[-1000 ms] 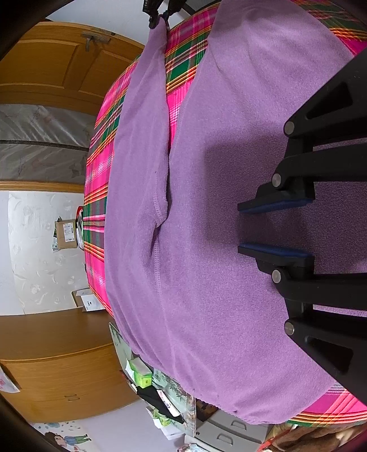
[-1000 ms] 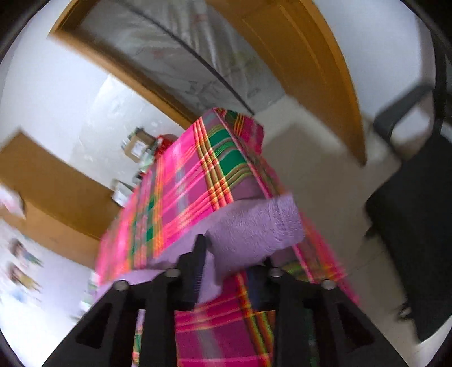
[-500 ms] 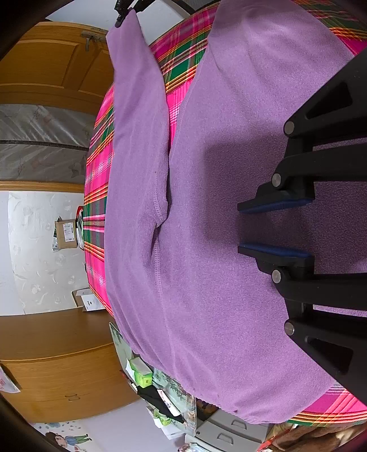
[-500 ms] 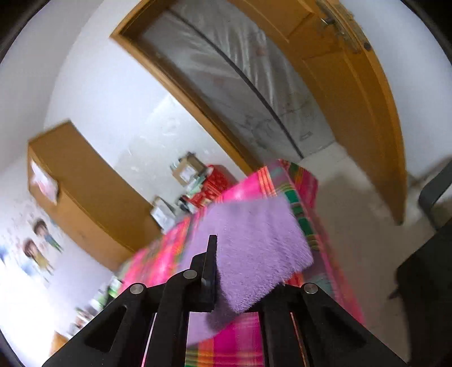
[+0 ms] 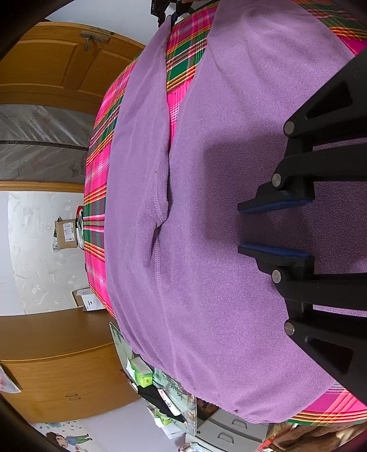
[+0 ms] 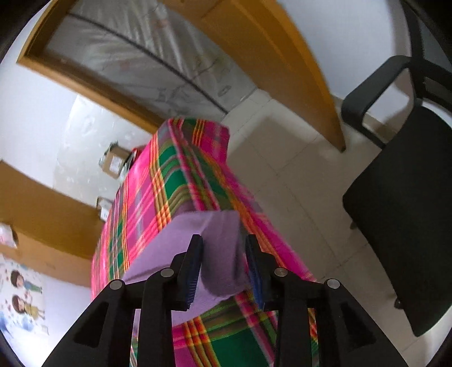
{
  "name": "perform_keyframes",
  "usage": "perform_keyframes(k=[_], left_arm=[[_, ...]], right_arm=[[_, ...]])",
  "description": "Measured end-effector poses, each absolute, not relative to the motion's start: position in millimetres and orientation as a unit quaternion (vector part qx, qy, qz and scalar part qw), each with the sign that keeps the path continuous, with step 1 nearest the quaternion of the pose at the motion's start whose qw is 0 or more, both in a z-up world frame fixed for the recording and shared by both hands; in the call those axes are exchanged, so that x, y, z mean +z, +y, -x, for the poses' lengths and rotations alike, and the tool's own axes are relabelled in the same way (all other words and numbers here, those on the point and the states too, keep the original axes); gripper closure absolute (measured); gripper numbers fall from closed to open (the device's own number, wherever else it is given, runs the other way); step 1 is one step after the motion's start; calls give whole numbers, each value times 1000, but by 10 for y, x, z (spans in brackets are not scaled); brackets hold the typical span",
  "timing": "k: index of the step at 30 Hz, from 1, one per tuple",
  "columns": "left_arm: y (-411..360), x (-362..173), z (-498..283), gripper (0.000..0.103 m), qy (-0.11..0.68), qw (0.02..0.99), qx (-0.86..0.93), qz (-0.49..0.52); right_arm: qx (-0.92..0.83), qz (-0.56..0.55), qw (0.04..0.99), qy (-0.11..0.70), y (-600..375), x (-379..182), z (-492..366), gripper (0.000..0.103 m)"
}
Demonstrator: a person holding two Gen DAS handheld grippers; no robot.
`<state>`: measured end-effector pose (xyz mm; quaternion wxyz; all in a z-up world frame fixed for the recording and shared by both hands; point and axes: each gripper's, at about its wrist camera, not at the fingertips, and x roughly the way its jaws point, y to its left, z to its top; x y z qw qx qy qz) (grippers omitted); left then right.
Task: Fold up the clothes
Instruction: 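Pull the held sleeve outward across the bed with the right gripper, then lay the sleeve on the bed and open the right gripper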
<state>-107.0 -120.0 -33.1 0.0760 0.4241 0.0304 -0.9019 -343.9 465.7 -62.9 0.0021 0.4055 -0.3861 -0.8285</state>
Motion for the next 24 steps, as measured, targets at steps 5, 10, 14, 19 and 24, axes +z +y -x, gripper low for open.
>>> perform_keyframes(k=[5, 10, 14, 19, 24], left_arm=[[-1118, -270, 1112, 82, 26, 54, -901, -431], [-881, -12, 1358, 82, 16, 7, -913, -408], [-653, 113, 1708, 82, -1, -28, -916, -400], [-363, 103, 2193, 82, -25, -58, -913, -402], [-208, -25, 2482, 82, -33, -77, -905, -417]], right_arm=[[-862, -382, 10, -333, 4672, -354, 3471, 69], [-883, -401, 74, -232, 4354, -168, 3736, 69], [-880, -442, 123, -120, 3927, -176, 3952, 69], [-873, -459, 167, -14, 3599, -266, 4120, 69], [-855, -469, 206, 85, 3379, -382, 4164, 68]])
